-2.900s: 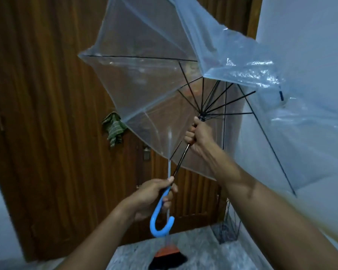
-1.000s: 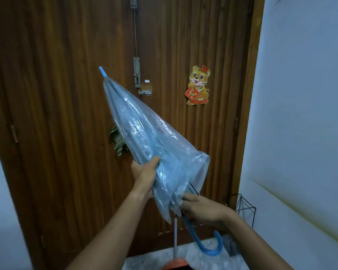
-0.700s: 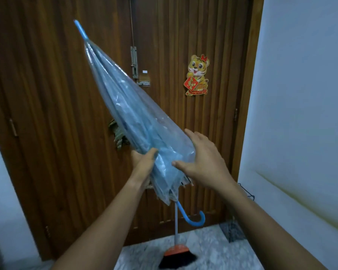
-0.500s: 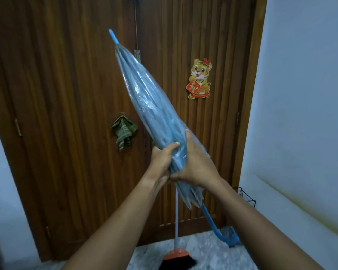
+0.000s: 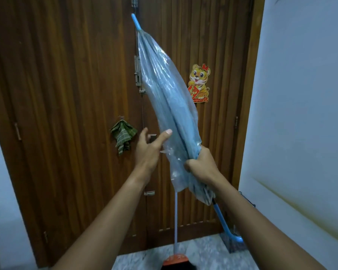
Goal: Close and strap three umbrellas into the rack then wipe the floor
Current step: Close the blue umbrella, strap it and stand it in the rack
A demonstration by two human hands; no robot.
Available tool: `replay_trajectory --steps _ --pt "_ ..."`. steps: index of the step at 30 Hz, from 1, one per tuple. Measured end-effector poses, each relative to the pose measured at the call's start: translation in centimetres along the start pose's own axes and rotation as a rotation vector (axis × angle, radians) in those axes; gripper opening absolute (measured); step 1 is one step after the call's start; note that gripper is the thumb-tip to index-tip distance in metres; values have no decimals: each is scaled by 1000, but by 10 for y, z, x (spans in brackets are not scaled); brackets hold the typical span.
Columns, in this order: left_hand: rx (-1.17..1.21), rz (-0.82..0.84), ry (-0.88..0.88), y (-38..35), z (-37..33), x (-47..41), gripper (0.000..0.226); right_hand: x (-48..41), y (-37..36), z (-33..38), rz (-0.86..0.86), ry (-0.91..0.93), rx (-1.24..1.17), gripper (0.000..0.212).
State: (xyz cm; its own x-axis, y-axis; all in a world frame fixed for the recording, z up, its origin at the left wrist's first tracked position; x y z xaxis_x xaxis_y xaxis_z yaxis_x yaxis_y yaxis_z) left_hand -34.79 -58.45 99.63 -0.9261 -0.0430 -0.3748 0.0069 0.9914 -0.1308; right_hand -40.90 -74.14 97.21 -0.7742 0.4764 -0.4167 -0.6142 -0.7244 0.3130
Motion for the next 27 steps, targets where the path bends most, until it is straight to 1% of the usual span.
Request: replay_trajectory --steps 1,2,3,4,5,6,8,9,10,11,12,13,15,16,17,18,19,20,21,22,23,24,25,26,27 --pt "118 184 134 -4 1 -1 91 0 4 3 82 13 -54 40" --pt "188 320 213 -10 0 2 87 2 6 6 160 35 -87 42" --pt "236 387 260 -17 -2 6 78 5 6 9 230 67 -93 46" --pt "250 395 299 -22 -7 12 72 7 6 12 290 106 -95 51" --pt "248 366 335 -26 -10 15 69 7 4 11 330 140 -109 59" --pt "254 343 367 -28 -11 16 66 6 3 11 355 160 -129 70" --pt "264 362 422 -30 -11 15 58 1 1 8 342 163 -86 100" --pt "267 381 434 -29 -11 14 55 -2 -1 4 331 158 -43 112" --pt "253 403 421 -28 -13 14 54 -4 -3 2 327 152 -14 118" --pt "227 424 398 -28 -14 14 53 -5 -6 -1 317 146 -1 118" --pt "193 447 383 -28 -16 15 52 -6 -7 -5 297 141 -3 112" --pt "149 485 371 -28 -18 16 49 -7 -6 -8 275 133 -7 100" --pt "11 544 320 -22 -19 11 48 -10 1 -6 256 112 10 68" --pt "-60 550 240 -17 -18 7 52 -13 8 -3 268 97 42 53" --pt "-167 507 114 -11 -14 3 55 -20 17 -1 297 86 88 44" --pt "-339 397 -60 -3 -11 0 58 -26 27 3 342 79 154 40" --pt "-539 218 -310 5 -7 1 58 -34 37 6 392 66 230 40" --pt "-713 13 -641 13 -5 6 50 -40 45 11 443 52 312 41" --pt "-798 -106 -938 17 -6 15 40 -46 52 16 495 44 388 42" --pt "-870 -120 -1150 17 -5 23 49 -50 56 24 552 46 467 41" --pt "-958 -55 -1275 12 -2 29 68 -52 58 34 612 57 546 40" --pt "-1053 35 -1318 6 8 26 86 -53 57 47 670 60 622 40" --pt "-1140 75 -1328 0 14 24 97 -55 54 58 722 66 686 41" --pt "-1185 85 -1320 -5 19 21 101 -56 50 69 764 75 753 41" --pt "-1190 62 -1315 -9 20 18 99 -58 46 78 786 93 818 43"
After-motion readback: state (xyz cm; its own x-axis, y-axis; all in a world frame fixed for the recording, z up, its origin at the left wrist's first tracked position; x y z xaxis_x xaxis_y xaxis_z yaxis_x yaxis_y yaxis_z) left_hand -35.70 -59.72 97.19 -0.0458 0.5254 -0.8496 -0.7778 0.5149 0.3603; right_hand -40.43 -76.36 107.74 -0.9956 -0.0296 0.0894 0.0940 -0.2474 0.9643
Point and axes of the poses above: each hand's wrist, its own x-axis away from the middle knuckle, its own y-axis out of the back of the hand, z = x × y, the point moved 1 cm from there along -x, towards the middle knuckle, and after that the axes turned 11 degrees about -z, right-handed, at the moved point
